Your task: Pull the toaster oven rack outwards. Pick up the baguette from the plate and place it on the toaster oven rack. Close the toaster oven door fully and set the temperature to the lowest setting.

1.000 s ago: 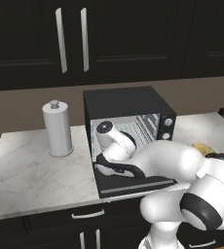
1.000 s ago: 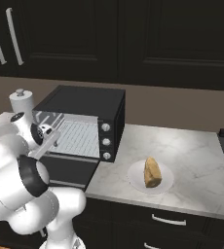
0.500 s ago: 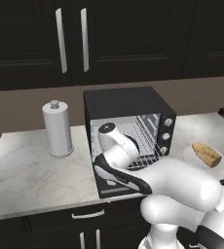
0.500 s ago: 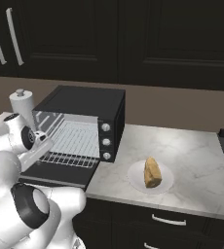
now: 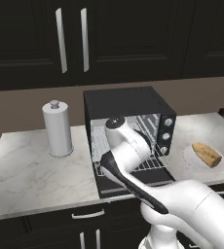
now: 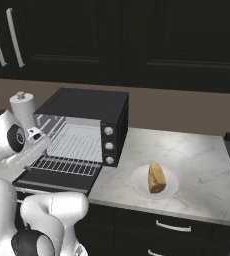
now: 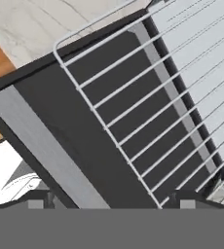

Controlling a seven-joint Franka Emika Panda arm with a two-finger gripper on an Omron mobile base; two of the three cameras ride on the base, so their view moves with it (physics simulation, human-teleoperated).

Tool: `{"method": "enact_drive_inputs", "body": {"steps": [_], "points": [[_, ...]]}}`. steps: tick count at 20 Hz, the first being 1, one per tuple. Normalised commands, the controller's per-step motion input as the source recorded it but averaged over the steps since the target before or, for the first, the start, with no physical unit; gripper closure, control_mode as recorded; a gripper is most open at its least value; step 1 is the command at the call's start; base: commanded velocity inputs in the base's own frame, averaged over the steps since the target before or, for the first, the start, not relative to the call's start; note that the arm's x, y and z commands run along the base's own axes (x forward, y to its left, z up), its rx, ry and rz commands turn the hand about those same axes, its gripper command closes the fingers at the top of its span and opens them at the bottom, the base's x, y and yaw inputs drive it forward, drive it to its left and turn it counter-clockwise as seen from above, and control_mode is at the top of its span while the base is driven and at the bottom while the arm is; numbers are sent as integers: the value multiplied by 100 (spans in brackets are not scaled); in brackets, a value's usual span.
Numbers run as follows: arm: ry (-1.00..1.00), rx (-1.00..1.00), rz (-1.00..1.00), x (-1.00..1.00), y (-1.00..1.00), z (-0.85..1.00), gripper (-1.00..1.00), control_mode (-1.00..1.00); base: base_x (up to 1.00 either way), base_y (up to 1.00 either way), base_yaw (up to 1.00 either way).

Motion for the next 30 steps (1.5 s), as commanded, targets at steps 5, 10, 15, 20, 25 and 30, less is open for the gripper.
{"method": "enact_drive_inputs", "body": {"steps": [5, 10, 15, 20, 25, 30], "points": [[-4, 3, -26, -20, -59, 84, -100, -100, 0, 0, 0], [0, 9, -29, -6, -95, 45, -100, -100, 0, 0, 0], [0, 8, -17, 0, -100, 21, -100, -100, 0, 0, 0], [0, 8, -12, 6, -100, 1, -100, -100, 0, 0, 0], [0, 11, -2, 47, -100, 0, -100, -100, 0, 0, 0], [0, 7, 0, 52, -93, 0, -100, -100, 0, 0, 0]]}}
